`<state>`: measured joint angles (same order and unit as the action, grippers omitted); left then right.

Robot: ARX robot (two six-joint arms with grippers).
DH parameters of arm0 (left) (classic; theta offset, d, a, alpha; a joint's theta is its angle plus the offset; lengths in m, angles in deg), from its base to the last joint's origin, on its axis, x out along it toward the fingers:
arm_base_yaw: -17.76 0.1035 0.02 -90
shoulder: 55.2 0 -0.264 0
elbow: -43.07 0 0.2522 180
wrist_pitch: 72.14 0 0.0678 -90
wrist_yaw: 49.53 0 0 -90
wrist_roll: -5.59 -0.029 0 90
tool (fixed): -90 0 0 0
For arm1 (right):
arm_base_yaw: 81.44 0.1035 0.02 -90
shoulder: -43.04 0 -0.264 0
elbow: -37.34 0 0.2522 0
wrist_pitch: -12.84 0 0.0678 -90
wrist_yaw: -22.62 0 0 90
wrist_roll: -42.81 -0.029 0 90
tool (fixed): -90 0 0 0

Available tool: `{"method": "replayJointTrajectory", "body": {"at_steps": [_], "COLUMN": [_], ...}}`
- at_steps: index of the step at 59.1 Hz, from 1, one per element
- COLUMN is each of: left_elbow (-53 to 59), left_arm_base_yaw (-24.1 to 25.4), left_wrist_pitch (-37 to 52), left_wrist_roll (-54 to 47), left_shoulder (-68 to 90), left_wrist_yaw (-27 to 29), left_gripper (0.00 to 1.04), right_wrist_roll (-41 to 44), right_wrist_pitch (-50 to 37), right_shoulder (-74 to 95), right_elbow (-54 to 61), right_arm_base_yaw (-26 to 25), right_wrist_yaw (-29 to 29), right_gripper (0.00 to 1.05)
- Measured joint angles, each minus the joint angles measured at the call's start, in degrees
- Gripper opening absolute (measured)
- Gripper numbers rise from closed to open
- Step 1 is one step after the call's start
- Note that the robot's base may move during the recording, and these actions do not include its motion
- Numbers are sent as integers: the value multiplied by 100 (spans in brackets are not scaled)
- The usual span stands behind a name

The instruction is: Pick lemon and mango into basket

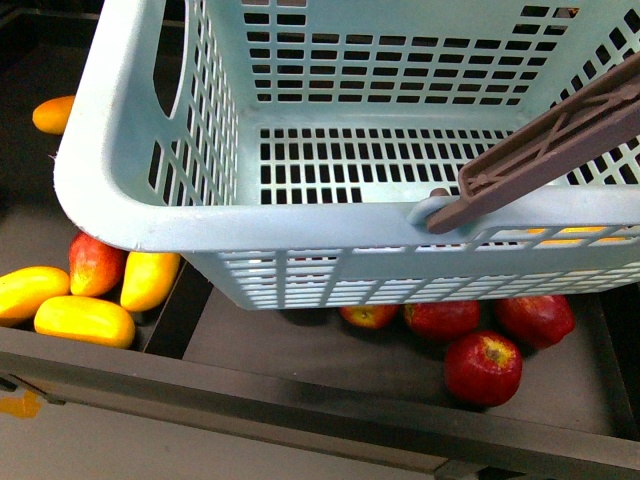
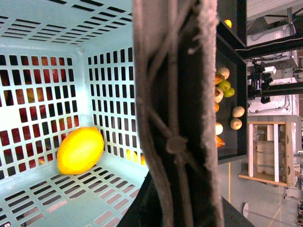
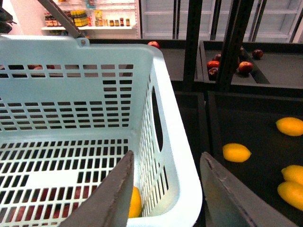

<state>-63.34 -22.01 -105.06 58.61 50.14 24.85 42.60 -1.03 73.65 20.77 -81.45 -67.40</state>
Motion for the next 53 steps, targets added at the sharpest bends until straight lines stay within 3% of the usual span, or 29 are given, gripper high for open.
{"method": "replayJointTrajectory", "body": {"at_steps": [20, 53], "left_elbow": [-2, -7], "left_arm_base_yaw": [2, -46], "left_wrist_pitch": [0, 0], "left_wrist_roll": [0, 11], "left_shoulder": [0, 2], "left_wrist_yaw": [-7, -42], "left_gripper": [5, 5], "right_wrist_roll": [-2, 0], "right_wrist_pitch": [0, 0], "right_shoulder": [-2, -9], "right_elbow": [0, 7], "right_arm_base_yaw": [0, 0], "right_wrist_yaw": [0, 17], "right_gripper": [98, 96]}}
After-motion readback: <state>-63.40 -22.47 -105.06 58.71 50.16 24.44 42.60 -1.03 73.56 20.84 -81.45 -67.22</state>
